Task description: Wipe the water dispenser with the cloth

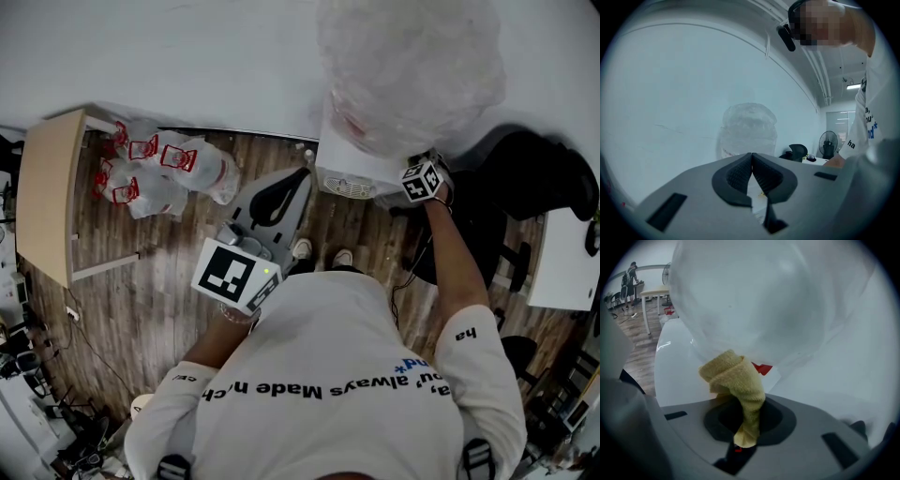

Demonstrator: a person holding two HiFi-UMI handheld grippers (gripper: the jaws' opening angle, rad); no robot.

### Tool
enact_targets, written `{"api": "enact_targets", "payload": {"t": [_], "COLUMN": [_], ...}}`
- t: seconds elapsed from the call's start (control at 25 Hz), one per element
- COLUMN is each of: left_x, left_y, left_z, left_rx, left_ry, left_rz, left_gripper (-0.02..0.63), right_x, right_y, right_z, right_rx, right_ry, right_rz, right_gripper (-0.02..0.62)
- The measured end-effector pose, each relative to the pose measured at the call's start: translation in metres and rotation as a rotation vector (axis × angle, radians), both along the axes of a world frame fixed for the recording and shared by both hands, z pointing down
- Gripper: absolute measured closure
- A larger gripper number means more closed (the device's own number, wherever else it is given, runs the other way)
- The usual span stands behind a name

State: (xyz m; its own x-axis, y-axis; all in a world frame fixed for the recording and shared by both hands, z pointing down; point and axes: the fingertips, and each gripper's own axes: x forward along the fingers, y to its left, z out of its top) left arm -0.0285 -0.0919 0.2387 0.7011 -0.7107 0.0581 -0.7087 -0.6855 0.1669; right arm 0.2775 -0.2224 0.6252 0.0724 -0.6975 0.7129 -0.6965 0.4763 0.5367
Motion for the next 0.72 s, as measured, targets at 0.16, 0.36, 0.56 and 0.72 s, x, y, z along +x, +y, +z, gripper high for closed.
{"api": "enact_targets", "payload": {"t": [0.16,0.36,0.56,0.72], "left_x": [0.001,0.002,0.001,0.000], "left_y": [0.004,0.009,0.013,0.015], "left_z": [-0.001,-0.004,-0.004,-0.004], "left_rx": [0.001,0.007,0.008,0.006], "left_ry": [0.002,0.008,0.008,0.009], "left_rz": [0.004,0.011,0.014,0.017], "left_gripper": [0.586,0.587,0.586,0.586], "right_x": [-0.001,-0.004,-0.007,-0.008], "right_y": [0.009,0.018,0.027,0.034], "right_z": [0.000,0.001,0.002,0.003], "right_rx": [0.008,0.005,0.009,0.012], "right_ry": [0.006,0.011,0.014,0.020], "right_rz": [-0.005,-0.006,-0.011,-0.011], "right_gripper": [0.554,0.554,0.554,0.554]}}
